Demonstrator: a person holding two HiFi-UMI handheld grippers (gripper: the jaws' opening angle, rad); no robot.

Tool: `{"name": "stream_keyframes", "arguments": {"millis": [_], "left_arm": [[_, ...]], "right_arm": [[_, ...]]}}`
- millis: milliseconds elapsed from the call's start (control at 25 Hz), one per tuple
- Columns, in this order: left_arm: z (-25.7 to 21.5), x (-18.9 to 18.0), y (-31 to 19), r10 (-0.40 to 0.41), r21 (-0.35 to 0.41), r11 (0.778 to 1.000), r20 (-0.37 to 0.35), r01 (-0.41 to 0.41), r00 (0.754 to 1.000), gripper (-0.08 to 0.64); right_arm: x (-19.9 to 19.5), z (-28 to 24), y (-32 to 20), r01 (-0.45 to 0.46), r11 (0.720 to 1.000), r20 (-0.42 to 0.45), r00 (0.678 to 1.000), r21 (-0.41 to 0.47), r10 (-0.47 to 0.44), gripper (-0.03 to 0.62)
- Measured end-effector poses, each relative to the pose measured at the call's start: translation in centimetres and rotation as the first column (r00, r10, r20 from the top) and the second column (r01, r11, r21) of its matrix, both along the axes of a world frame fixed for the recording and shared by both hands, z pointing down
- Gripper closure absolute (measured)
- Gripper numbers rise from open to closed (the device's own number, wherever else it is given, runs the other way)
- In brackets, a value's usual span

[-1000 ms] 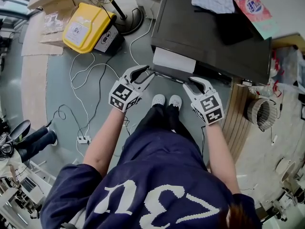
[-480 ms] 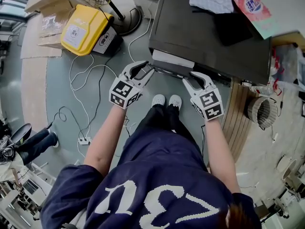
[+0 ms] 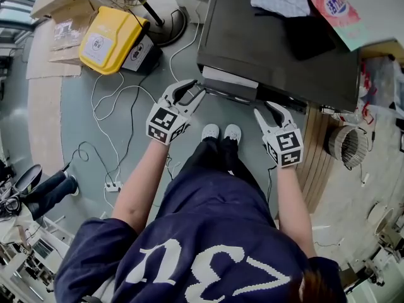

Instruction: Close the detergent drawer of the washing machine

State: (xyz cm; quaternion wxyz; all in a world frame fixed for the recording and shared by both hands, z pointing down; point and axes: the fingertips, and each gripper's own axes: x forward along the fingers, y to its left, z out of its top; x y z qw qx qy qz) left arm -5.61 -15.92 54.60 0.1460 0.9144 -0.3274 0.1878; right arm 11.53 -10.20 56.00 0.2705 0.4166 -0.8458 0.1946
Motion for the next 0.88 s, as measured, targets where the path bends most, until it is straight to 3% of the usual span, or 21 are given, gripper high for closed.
{"name": "stream_keyframes", "arguments": {"millis": [120,360,520,760,880], "left_arm": [[0.0,0.1,-0.4,-0.016,0.002,1.000,-0.001,0.016,1.000,0.411],[0.1,0.0,-0.8,-0.034,-0.006,0.999,-0.013,0.034,0.999,0.410],[0.2,-0.4,-0.7,-0.051,-0.015,0.999,-0.042,0.051,0.998,0.408],[0.6,-0.9,-0.5,-0.103,0.017,0.995,0.012,0.102,0.995,0.435],[0.7,-1.1,-0.5,-0.118,0.005,0.993,0.004,0.118,0.993,0.442]], "right_arm": [[-0.1,0.3,-0.2,-0.026,1.000,0.000,1.000,-0.001,0.026,0.495],[-1.4,0.0,-1.5,-0.031,0.999,-0.059,0.998,0.021,0.032,0.505],[-1.4,0.0,-1.5,-0.069,0.998,-0.041,0.997,0.013,0.069,0.505],[-1.4,0.0,-1.6,-0.081,0.997,-0.043,0.996,0.012,0.081,0.505],[-1.4,0.0,-1.5,-0.084,0.996,-0.042,0.995,0.010,0.085,0.505]]}}
